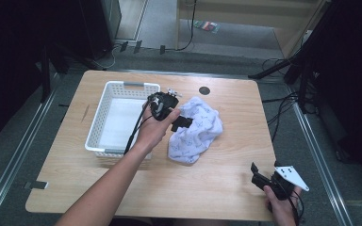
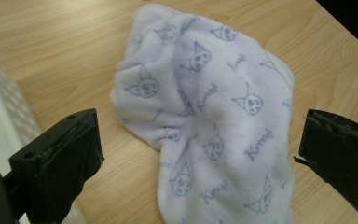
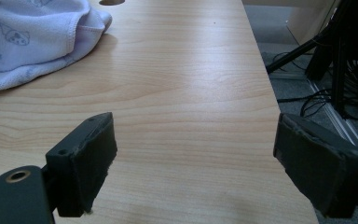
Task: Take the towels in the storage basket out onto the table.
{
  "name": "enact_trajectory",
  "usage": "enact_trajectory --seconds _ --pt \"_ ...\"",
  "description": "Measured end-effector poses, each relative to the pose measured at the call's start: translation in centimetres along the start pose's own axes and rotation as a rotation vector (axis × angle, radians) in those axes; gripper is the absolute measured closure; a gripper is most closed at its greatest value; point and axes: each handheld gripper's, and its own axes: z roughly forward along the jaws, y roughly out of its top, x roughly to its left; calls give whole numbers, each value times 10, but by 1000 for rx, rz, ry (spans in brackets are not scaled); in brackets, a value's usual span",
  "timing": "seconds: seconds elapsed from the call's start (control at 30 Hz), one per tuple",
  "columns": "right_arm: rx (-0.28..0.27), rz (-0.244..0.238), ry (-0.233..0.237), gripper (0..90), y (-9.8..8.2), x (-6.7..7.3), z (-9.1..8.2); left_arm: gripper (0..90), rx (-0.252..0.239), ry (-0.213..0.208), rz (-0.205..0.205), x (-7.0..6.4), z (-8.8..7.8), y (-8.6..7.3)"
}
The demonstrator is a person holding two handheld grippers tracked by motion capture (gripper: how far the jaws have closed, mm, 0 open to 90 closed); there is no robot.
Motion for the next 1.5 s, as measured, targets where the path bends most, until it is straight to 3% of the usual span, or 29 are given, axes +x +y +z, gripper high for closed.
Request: enact_trajectory --seconds 0.13,0.3,0.63,1.5 --pt "2 0 -2 135 0 0 0 0 -26 14 -15 10 -15 -1" --pt "2 0 -3 135 0 0 0 0 -34 29 -11 16 -24 -4" --pt "5 2 -4 135 0 0 0 0 -58 56 -48 43 -43 -16" --pt "12 4 -15 137 0 0 1 0 -124 153 -148 114 -96 -65"
